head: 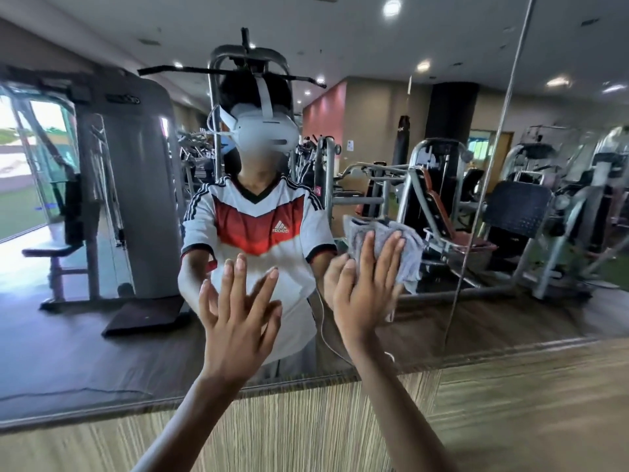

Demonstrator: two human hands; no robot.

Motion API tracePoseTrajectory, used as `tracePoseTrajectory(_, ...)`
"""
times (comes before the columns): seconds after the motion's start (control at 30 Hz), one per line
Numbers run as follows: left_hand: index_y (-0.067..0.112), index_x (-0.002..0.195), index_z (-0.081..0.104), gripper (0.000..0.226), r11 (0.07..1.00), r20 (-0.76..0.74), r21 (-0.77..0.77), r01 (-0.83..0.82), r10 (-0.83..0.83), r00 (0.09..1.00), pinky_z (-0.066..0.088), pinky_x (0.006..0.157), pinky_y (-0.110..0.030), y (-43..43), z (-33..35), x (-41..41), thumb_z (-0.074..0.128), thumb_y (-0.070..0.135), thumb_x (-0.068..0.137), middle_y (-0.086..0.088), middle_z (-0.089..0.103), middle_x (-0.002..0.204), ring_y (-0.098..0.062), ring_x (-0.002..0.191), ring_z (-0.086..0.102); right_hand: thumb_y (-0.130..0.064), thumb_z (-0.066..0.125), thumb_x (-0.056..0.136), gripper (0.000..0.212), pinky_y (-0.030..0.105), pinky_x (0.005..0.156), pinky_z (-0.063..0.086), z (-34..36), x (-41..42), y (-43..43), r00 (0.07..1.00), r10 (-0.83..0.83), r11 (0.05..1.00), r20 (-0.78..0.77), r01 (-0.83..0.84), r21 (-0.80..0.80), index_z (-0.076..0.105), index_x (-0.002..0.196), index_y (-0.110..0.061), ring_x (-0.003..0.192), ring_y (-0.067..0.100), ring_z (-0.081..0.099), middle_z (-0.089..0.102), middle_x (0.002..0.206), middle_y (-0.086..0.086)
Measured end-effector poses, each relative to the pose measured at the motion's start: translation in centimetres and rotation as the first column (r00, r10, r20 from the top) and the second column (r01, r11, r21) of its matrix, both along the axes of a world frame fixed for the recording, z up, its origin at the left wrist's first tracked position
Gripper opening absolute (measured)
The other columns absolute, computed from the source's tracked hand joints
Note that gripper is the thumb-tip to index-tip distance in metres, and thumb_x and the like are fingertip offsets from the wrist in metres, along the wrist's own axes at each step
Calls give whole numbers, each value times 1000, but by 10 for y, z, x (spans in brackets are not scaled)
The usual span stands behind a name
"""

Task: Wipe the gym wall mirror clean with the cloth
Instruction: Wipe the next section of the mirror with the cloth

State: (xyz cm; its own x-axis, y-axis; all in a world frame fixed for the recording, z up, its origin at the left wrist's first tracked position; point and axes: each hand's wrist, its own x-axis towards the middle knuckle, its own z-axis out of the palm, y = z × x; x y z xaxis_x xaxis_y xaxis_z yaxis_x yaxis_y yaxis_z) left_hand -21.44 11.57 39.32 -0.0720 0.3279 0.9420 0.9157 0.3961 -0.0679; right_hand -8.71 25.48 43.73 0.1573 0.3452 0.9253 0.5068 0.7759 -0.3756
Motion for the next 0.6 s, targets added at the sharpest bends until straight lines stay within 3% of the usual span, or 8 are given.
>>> tracePoseTrajectory(0.13,25,153,35,57,997,-19,0,-73,73,997,12,118,-58,-8,-4,-11,45,41,99,-21,18,164,-31,153,15,-33,41,100,48,38,91,38,-25,-18,-25,956,26,962,291,-103,252,46,148,-25,147,14,33,36,156,9)
tracePoseTrajectory(0.2,27,154,33,57,997,12,6,-75,75,997,9,118,-58,-16,-7,-16,43,42,99,-19,14,165,-32,153,16,-34,47,98,47,35,80,40,-52,-3,-17,883,14,908,470,-208,363,50,145,-31,121,11,57,41,154,3)
tracePoseTrajectory(0.27,27,153,32,57,998,49,16,-63,63,997,8,117,-60,-27,-7,-21,42,40,98,-16,9,167,-30,154,10,-35,52,94,50,34,77,39,-72,21,2,847,-19,885,531,-233,403,51,143,-37,96,10,61,45,151,-1)
tracePoseTrajectory(0.3,27,153,32,57,998,59,22,-62,60,996,8,116,-61,-33,-7,-25,41,40,98,-14,6,167,-28,155,6,-36,53,93,51,34,79,40,-75,31,13,853,-28,891,521,-216,400,50,144,-37,99,11,60,46,150,0)
tracePoseTrajectory(0.37,28,152,32,57,998,66,9,-57,56,996,9,115,-64,-46,-6,-33,40,42,98,-11,4,168,-25,155,1,-37,52,93,53,38,84,41,-70,41,25,897,-35,927,441,-136,350,45,145,-33,126,14,53,45,150,6)
tracePoseTrajectory(0.43,29,151,33,57,999,84,-12,-47,48,995,10,114,-66,-53,-5,-40,40,45,97,-14,10,167,-25,155,-1,-39,45,100,49,39,85,38,-48,30,20,947,-42,961,320,-50,273,43,147,-28,147,15,32,42,152,11)
tracePoseTrajectory(0.53,28,151,35,58,999,117,-8,-45,45,992,13,114,-67,-53,-4,-42,40,47,97,-21,17,164,-25,155,0,-41,29,107,48,38,87,33,-8,-9,-11,981,-2,985,193,-31,169,43,148,-22,149,20,26,32,157,13)
tracePoseTrajectory(0.6,27,151,35,57,999,128,6,-53,52,990,16,114,-67,-54,-6,-42,41,46,97,-23,18,163,-27,155,1,-41,29,106,49,38,101,29,7,-33,-35,980,26,980,197,-64,187,46,147,-21,149,19,26,29,158,11)
